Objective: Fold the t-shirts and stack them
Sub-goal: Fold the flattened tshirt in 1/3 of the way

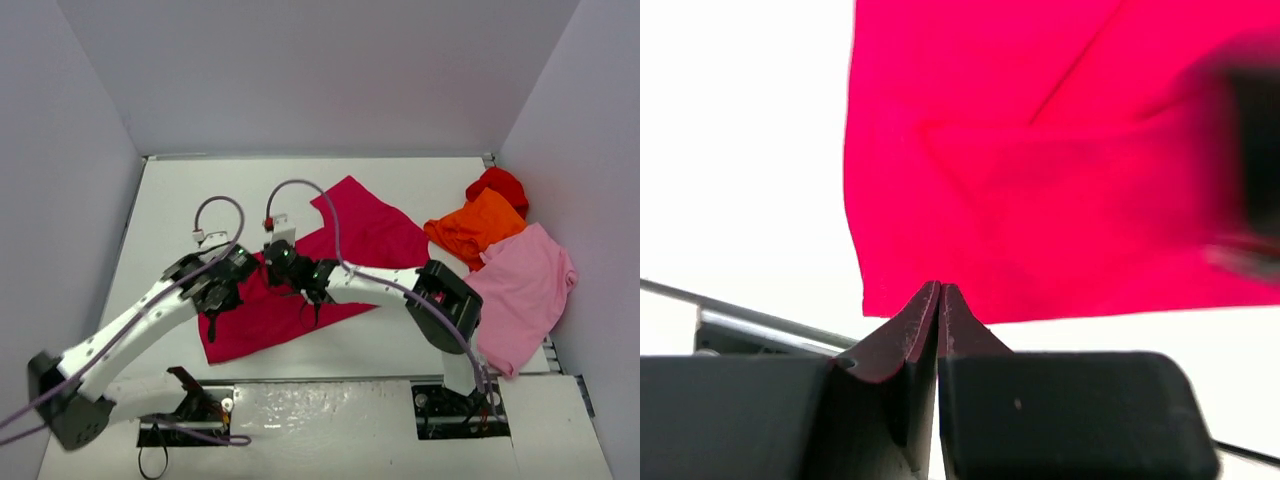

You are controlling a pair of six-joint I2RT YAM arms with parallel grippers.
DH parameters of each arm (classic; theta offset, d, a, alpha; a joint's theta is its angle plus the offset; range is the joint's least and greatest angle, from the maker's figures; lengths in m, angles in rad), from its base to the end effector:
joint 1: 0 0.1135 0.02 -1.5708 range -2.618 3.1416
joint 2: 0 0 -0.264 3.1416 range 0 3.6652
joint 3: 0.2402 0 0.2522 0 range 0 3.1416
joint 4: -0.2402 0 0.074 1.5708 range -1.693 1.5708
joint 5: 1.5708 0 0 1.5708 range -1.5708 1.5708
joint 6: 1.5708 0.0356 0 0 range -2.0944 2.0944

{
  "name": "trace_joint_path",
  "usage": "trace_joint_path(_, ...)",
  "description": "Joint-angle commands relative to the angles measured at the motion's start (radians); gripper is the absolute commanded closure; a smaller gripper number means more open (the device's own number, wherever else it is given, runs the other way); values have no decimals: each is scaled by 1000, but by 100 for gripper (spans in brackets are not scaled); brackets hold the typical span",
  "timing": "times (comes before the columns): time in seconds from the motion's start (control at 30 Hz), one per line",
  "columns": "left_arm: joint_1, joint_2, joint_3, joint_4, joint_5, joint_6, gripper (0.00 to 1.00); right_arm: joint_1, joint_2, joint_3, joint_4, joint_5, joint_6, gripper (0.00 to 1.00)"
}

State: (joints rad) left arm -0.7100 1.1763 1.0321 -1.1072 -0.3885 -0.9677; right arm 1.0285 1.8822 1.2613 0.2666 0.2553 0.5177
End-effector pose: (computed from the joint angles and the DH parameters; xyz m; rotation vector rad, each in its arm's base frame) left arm 0.1629 -0.1222 0.2799 -0.4226 2.6102 0.0308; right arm 0.2331 0.3694 0.2335 -0.3302 1.9675 0.7837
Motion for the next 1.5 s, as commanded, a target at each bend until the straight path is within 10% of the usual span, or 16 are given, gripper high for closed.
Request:
trace_joint_path(0.0, 17, -232, 89, -169, -142, -80, 100, 48, 97, 29, -16, -78, 19, 100)
trace_joint_path(0.33, 18, -596, 137, -344, -245, -157, 100, 106, 205, 107, -24, -99, 24, 100)
trace_joint_path(1.1, 18, -651, 136, -404, -210, -156, 100, 87, 713, 756, -113, -194, -34, 100)
trace_joint_path(1.33, 19, -645, 113, -374, -208, -152, 100, 45, 649, 747, 0, -169, -105, 99)
trace_joint_path(1.47, 18, -626, 88, -321, -193, -133, 100, 17, 507, 639, 141, -151, -127, 56)
